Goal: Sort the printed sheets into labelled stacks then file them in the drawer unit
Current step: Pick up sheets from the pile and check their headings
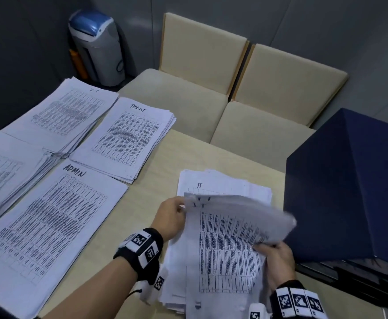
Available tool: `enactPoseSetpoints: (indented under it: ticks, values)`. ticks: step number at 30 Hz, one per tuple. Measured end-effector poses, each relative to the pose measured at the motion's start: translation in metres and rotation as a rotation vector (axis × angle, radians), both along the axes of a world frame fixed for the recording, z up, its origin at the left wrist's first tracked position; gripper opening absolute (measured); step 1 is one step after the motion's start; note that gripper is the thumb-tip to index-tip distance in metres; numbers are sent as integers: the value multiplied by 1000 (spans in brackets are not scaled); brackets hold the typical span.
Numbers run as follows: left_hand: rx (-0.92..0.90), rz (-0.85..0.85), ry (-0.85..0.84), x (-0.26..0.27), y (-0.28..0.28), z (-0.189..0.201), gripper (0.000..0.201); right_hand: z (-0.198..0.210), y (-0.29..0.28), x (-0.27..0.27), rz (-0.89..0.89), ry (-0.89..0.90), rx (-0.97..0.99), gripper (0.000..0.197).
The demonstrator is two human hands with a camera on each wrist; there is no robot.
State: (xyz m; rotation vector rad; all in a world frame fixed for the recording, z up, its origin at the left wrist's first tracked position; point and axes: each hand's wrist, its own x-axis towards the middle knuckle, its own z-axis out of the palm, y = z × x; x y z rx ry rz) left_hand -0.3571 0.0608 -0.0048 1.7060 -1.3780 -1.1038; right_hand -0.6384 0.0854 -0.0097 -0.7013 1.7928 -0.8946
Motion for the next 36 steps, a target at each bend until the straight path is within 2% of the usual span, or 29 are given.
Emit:
enactPoseSetpoints:
  ticks: [3,4,6,7,10,12,15,18,20,22,24,27,29,31,32,34,36]
  values:
    - [96,247,-249,3,-4,-8,13,3,5,2,-18,-45,12,25]
    - [177,256,-317,4,-5,-10,16,6,6,2,7,-58,18,25]
    - [298,164,-396,6,-7,-11,25,11,8,2,30,-92,10,23]
    - [295,109,-447,6,-7,-12,27,13,7,3,34,-103,8,20]
    - [220,-127,-795,3,-10,-4,13,14,4,5,18,-126,9,21]
    - [169,-273,-1017,2,-10,5,18,16,2,7,5,-152,-2,25]
    - [121,-353,-1149,5,-12,22,31,21,0,9,26,-172,-15,25]
    - [53,-317,-1030,12,-16,32,36,23,-3,10,35,-187,3,24]
    - [-23,-256,-751,16,-14,30,29,22,-6,10,25,-195,9,25]
    - [-52,-176,-403,20,-8,21,20,20,-8,10,8,-207,11,27]
    - [-18,-118,-131,22,-2,15,34,17,-10,10,2,-190,8,25]
    - [69,-118,75,13,6,14,42,15,-11,13,70,-119,-18,18]
    - [99,55,48,8,5,5,45,12,-12,14,100,-99,-26,15]
    - [116,283,-140,7,2,-7,23,5,-13,13,59,-105,-42,13]
    - [159,311,-222,7,1,-9,13,1,-15,13,5,-97,-34,17]
    - [279,218,-359,5,-2,-13,28,-6,-16,11,-60,-87,-33,29]
    - [271,112,-516,3,-5,-11,32,-6,-14,9,-37,-93,-37,31]
